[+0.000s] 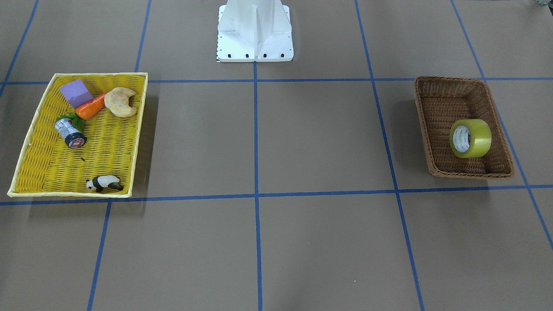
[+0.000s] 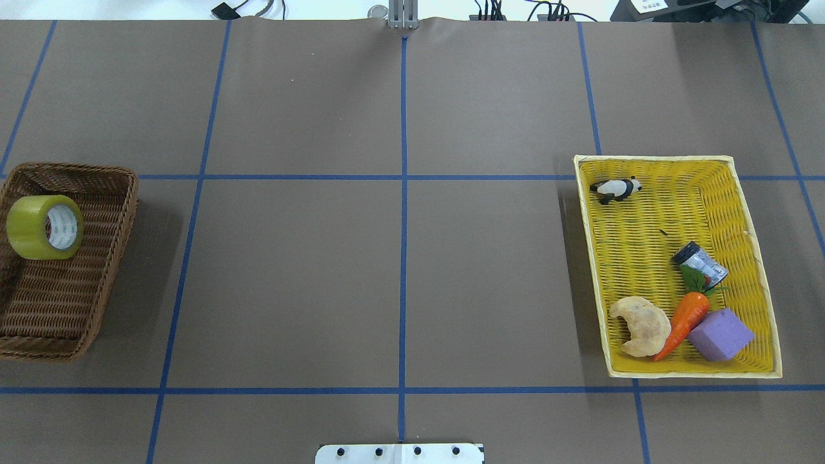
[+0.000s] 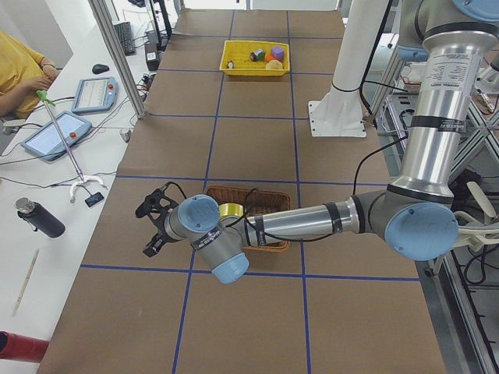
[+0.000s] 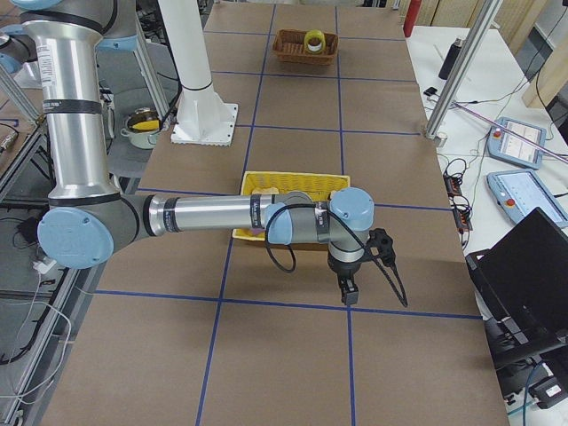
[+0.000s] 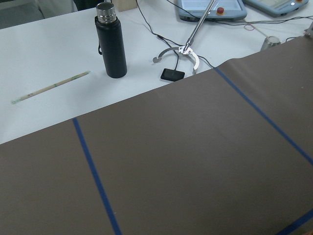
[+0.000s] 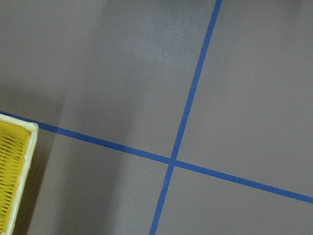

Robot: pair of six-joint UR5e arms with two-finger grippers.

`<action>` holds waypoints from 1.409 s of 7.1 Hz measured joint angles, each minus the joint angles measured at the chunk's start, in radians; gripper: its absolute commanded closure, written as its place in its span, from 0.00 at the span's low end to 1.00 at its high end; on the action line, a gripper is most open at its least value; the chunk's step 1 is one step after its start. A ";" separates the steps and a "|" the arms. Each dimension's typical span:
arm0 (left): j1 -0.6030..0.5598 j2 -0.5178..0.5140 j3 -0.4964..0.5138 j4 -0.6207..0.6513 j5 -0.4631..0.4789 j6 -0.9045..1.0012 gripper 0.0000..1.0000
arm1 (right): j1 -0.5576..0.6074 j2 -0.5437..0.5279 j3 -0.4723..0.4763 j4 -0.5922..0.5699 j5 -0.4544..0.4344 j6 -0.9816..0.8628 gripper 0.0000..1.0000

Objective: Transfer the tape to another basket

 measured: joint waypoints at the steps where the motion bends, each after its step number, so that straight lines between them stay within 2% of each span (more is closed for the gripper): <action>1: -0.009 -0.005 -0.013 0.148 0.046 0.110 0.00 | 0.002 -0.012 -0.002 0.000 0.001 -0.002 0.00; 4: -0.042 -0.010 -0.067 0.577 0.090 0.315 0.00 | 0.003 -0.037 -0.013 -0.001 0.001 -0.001 0.00; 6: -0.042 0.004 -0.079 0.738 0.092 0.342 0.00 | 0.002 -0.043 -0.029 -0.001 0.002 -0.002 0.00; 8: -0.040 -0.009 -0.095 0.957 0.090 0.345 0.00 | 0.001 -0.048 -0.037 -0.001 0.002 -0.002 0.00; 9: -0.040 -0.005 -0.138 1.033 0.086 0.347 0.00 | 0.001 -0.048 -0.039 -0.001 0.002 -0.002 0.00; 10: -0.040 0.016 -0.199 1.055 0.082 0.347 0.00 | 0.001 -0.049 -0.040 -0.001 0.002 -0.002 0.00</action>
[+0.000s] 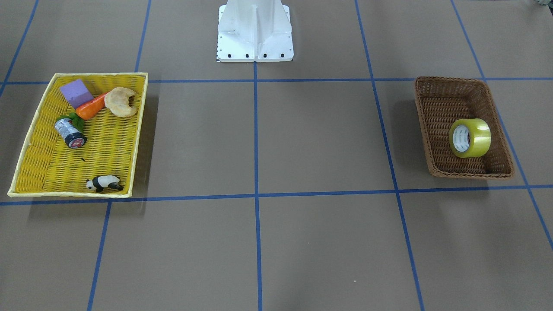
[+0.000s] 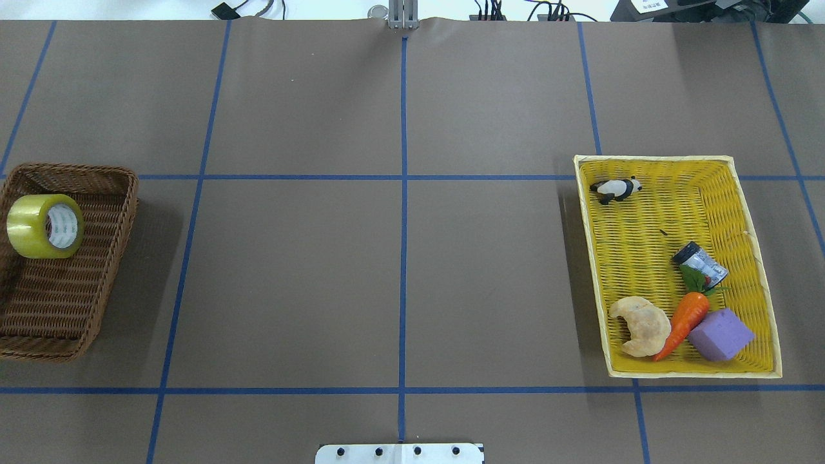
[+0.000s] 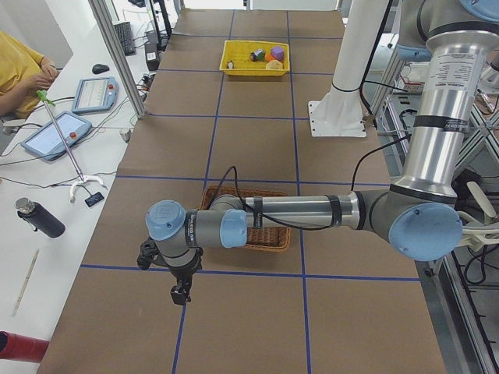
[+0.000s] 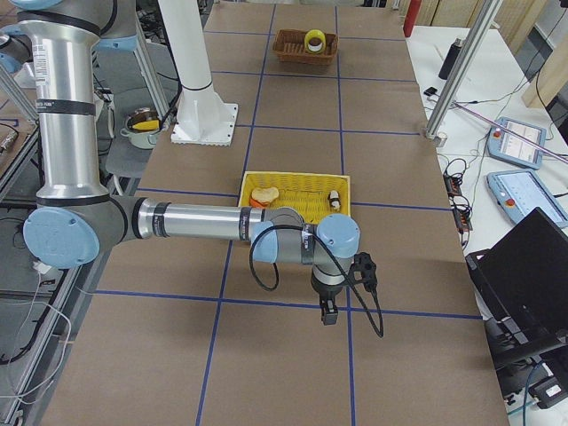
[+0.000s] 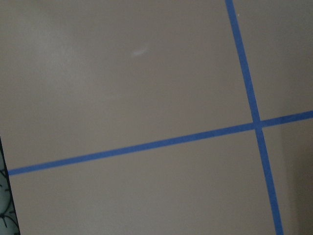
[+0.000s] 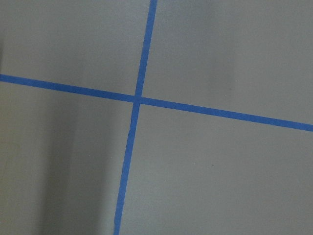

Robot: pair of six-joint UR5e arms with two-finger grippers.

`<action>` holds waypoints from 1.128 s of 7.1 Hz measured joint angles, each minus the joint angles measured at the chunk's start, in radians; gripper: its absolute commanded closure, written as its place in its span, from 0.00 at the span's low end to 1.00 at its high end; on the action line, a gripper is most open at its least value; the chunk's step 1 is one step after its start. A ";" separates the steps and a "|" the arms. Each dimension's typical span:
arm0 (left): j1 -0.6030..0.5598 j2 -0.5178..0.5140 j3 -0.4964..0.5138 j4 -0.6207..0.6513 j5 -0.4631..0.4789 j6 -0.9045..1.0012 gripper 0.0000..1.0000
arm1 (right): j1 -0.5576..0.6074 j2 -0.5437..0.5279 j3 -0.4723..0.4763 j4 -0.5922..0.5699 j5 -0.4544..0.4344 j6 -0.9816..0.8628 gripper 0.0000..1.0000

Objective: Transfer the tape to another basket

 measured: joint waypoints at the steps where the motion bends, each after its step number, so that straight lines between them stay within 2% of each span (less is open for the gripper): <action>1: 0.001 0.016 -0.049 0.005 -0.005 -0.002 0.00 | 0.000 0.000 0.000 0.000 0.000 0.000 0.00; 3: 0.002 0.017 -0.083 -0.007 -0.012 -0.007 0.00 | 0.000 0.000 -0.003 0.000 0.003 0.003 0.00; 8: 0.005 0.037 -0.092 -0.073 -0.017 -0.002 0.00 | 0.000 -0.012 -0.001 0.003 0.008 0.010 0.00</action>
